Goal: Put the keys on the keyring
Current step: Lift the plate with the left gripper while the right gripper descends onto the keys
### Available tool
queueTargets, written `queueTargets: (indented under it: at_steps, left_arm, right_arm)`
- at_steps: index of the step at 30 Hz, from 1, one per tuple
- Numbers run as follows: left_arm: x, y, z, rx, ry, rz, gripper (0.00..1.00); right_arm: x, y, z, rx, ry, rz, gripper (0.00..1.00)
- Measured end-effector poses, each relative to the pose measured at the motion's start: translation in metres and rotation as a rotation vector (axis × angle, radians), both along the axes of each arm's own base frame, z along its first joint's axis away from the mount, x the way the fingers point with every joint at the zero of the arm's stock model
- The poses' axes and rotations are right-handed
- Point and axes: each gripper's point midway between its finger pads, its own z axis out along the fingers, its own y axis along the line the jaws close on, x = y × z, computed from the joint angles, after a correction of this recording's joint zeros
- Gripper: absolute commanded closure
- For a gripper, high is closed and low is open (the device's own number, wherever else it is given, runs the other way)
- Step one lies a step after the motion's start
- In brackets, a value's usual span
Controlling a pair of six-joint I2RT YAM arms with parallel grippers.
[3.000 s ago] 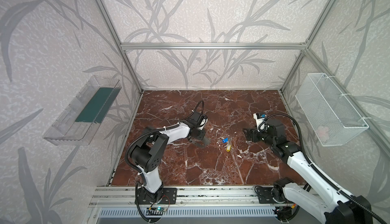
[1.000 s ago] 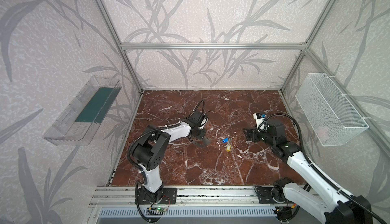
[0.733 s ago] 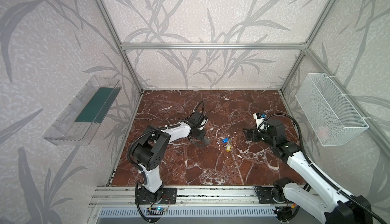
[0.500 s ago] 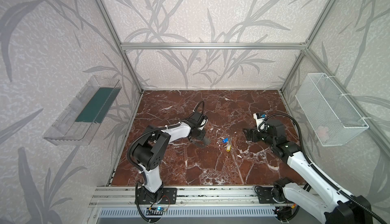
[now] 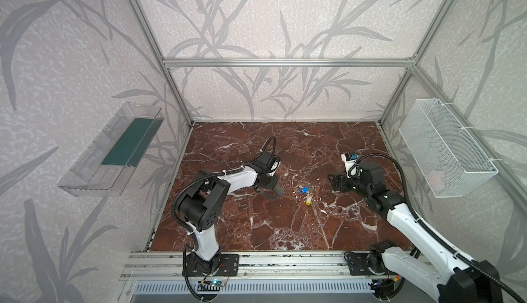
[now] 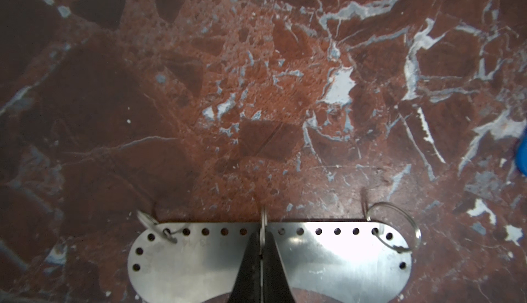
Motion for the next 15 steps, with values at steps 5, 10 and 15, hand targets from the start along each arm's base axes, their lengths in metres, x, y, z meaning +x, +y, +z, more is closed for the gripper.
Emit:
queueTargets:
  at_steps: [5,10,15]
  left_arm:
    - [-0.003,0.000,0.007,-0.015,-0.009,-0.004,1.00]
    - [-0.004,-0.004,0.044,-0.075,-0.070,-0.014,1.00]
    - [-0.012,-0.004,0.100,-0.169,-0.177,-0.016,1.00]
  right_arm:
    - [-0.003,0.007,-0.002,0.018,0.017,0.022,0.20]
    - [-0.019,0.035,-0.011,0.030,0.067,0.101,0.26]
    - [-0.040,0.062,-0.035,0.013,0.152,0.164,0.32]
